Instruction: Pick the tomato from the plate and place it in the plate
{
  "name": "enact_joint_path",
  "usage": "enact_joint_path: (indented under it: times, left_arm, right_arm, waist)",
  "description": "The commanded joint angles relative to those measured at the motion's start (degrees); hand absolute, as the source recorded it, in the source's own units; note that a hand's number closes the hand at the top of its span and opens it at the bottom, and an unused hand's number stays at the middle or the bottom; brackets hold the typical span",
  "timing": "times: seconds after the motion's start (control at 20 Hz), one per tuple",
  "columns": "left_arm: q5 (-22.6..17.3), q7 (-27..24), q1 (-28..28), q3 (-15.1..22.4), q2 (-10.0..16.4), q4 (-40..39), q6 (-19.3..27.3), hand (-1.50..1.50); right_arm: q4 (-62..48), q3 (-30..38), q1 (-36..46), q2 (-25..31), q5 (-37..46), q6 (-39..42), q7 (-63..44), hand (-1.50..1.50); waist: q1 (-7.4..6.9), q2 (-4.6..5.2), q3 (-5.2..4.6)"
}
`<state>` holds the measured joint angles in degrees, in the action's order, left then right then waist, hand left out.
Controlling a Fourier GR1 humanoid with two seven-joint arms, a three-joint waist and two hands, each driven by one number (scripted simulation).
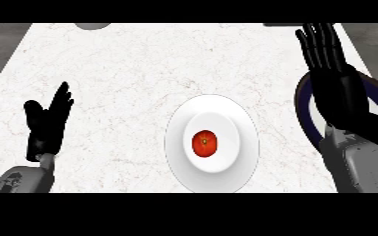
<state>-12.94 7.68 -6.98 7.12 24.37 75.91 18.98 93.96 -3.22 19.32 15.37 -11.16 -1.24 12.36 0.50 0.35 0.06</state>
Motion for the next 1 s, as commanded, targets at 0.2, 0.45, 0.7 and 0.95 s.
enact_joint_path:
  times: [0.2,0.45,0.7,0.95]
  left_arm:
    - [-1.6,-0.1,5.3,4.1,-7.3,1.1,-5.0,0.00]
    - [-4.6,2.3,4.9,4.9,-7.4,3.9,-8.6,0.00]
    - [-2.1,0.5,8.9,6.7,-11.1,5.3,-7.9,0.00]
    - [0.2,1.4,6.5,6.0,-12.8,3.7,-7.7,0.00]
  right_arm:
    - [-9.4,2.5,10.5,2.2,0.0,2.3,-8.6,1.50]
    - [-11.4,1.3,0.2,1.2,18.8,-16.9,-6.8,-1.50]
    - [-10.9,1.3,-4.4,-3.9,15.1,-14.5,4.0,-1.50]
    - [-1.4,-1.0,-7.3,1.0,19.0,-9.5,-6.0,-1.50]
  waist:
    - [-1.56,-0.22,-0.10]
    - [-0.63,-0.38,-0.05]
    - [-0.65,-0.39,-0.04]
    - [-0.44,-0.41,-0.07]
